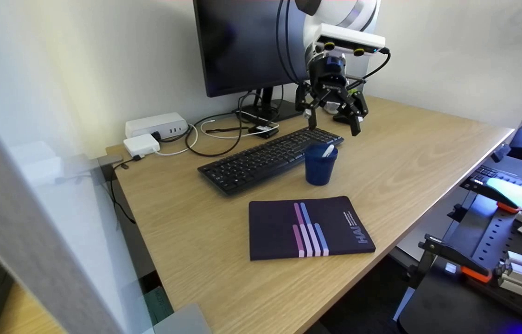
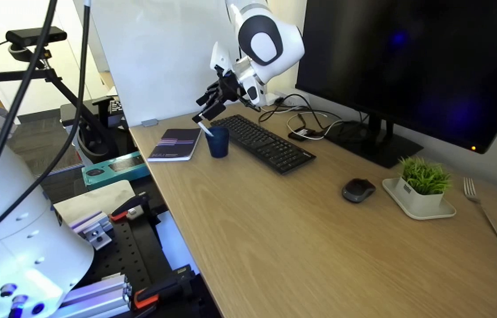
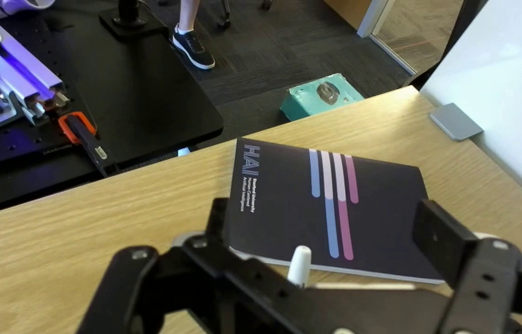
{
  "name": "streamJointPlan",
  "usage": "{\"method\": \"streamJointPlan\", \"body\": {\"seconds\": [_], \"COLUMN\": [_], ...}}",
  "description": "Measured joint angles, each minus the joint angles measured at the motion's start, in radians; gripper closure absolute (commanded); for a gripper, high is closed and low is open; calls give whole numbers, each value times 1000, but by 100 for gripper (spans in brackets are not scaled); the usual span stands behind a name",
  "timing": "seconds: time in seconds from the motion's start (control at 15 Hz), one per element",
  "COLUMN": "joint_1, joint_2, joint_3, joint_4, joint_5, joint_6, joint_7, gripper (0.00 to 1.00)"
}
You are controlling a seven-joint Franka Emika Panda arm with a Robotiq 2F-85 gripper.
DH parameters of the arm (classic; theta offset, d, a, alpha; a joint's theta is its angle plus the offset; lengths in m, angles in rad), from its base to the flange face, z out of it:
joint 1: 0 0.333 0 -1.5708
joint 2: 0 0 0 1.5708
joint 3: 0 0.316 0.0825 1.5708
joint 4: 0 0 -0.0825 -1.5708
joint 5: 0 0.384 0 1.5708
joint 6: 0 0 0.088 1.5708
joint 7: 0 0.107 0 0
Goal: Put the marker on the desk
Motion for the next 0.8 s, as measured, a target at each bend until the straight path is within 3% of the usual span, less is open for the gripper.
{"method": "streamJointPlan", "body": {"seconds": [0.8], "joint_1": [19], "joint_2": [46], "joint_3": [4], "joint_4": [0], "joint_5": [0], "joint_6": [-8], "joint_7": [-2], "gripper": [0]}}
